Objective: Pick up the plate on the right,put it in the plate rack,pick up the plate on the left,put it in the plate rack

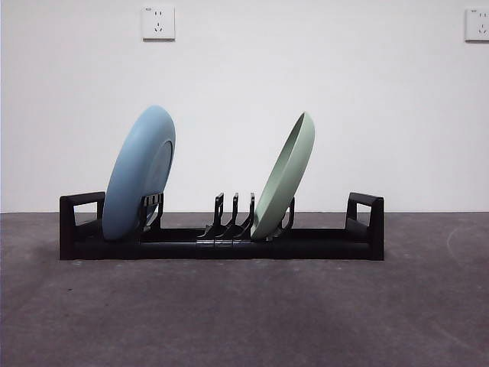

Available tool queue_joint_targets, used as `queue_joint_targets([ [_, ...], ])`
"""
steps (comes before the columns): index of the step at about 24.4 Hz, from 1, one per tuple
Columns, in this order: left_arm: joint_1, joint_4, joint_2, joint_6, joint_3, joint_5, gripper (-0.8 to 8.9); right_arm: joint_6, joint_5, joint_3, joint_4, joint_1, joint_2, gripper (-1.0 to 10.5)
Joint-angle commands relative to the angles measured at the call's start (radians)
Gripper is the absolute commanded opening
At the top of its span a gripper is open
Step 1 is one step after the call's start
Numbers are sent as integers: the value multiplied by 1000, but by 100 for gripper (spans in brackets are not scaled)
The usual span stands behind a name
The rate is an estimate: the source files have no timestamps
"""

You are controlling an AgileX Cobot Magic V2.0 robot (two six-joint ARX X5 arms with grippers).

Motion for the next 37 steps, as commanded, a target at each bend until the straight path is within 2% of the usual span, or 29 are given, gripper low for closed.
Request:
queue_joint_targets([
  [1, 3, 3, -2, -7, -13, 0, -3, -102, -24, -13, 7, -62, -49, 3],
  [2, 3, 2, -2, -7, -13, -1, -3, -101, -69, -25, 9, -108, -72, 3],
  [4, 3, 3, -2, -7, -13, 0, -3, -101, -224, -89, 47, -234, -146, 3],
  [6, 3, 3, -2, -7, -13, -1, -3, -101, -293, -196, 131, -341, -243, 3],
  [9, 3, 3, -2, -7, -13, 0, -3, -77, -292, -372, 264, -404, -381, 3],
  [13, 3, 3, -2, -7, -13, 0, -3, -70, -292, -500, 328, -404, -465, 3],
  [17, 3, 3, -2, -7, -13, 0, -3, -19, -290, -591, 367, -404, -506, 3],
  [26, 3, 2, -2, -7, -13, 0, -3, 71, -291, -712, 393, -404, -571, 3],
  [31, 3, 3, -2, -7, -13, 0, -3, 95, -293, -715, 356, -400, -571, 3],
  [34, 3, 3, -2, -7, -13, -1, -3, 147, -291, -715, 357, -400, -562, 3],
  [37, 3, 3, -2, -7, -13, -1, -3, 146, -285, -714, 358, -400, -559, 3],
])
